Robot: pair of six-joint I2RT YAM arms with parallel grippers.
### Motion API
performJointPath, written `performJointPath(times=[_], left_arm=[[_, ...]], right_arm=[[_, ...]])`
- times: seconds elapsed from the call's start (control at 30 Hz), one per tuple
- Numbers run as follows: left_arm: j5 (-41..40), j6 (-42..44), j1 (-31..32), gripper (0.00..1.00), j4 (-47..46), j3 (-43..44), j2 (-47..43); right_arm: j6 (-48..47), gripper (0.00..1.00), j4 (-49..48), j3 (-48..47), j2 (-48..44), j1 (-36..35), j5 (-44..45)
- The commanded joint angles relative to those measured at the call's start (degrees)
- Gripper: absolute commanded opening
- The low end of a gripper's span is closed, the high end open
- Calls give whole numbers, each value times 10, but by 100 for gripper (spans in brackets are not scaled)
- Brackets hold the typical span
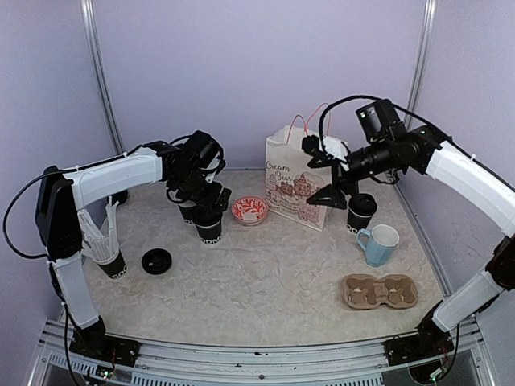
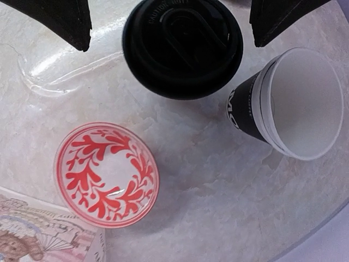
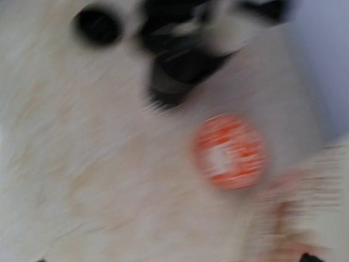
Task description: Pack the takeout coffee
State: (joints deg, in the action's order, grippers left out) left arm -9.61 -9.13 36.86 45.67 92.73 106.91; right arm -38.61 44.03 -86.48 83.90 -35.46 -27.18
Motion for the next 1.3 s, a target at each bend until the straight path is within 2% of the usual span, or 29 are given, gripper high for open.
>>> performJointPath(times=[0.0, 0.1, 0.2, 0.37, 0.43, 0.53, 0.6, 0.7, 0.83, 0.97, 1.13, 1.27], left_arm=[[-47, 31, 56, 99, 0, 65, -50], [-113, 74, 108, 99, -69, 57, -81], [-106, 102, 136, 99, -145, 29, -118], [-75, 94, 134, 99, -178, 2, -120], [-74, 95, 137, 99, -222, -39, -130], [-15, 140, 138, 99, -301, -118, -175], [4, 126, 131, 99, -365, -186, -210], [25, 95, 120, 99, -433, -243, -261], [84, 94, 108, 99, -443, -258, -290], [118, 94, 97, 92, -421, -246, -276], [126, 94, 95, 86, -402, -235, -257], [134, 94, 94, 85, -393, -229, -250]], right_arm=[[33, 99, 1, -92, -8, 83, -59], [84, 100, -52, -124, -3, 138, -40], [120, 99, -102, -141, 15, 185, -15], [115, 99, -95, -205, 84, 205, 47], [125, 98, -84, -237, 126, 207, 66], [134, 94, -75, -282, 176, 207, 85], [133, 91, -71, -312, 212, 209, 92], [132, 86, -61, -361, 264, 211, 90], [140, 78, -48, -431, 328, 215, 77], [140, 67, -20, -488, 379, 218, 51], [132, 52, -4, -498, 401, 218, 35], [130, 47, 6, -496, 409, 218, 28]])
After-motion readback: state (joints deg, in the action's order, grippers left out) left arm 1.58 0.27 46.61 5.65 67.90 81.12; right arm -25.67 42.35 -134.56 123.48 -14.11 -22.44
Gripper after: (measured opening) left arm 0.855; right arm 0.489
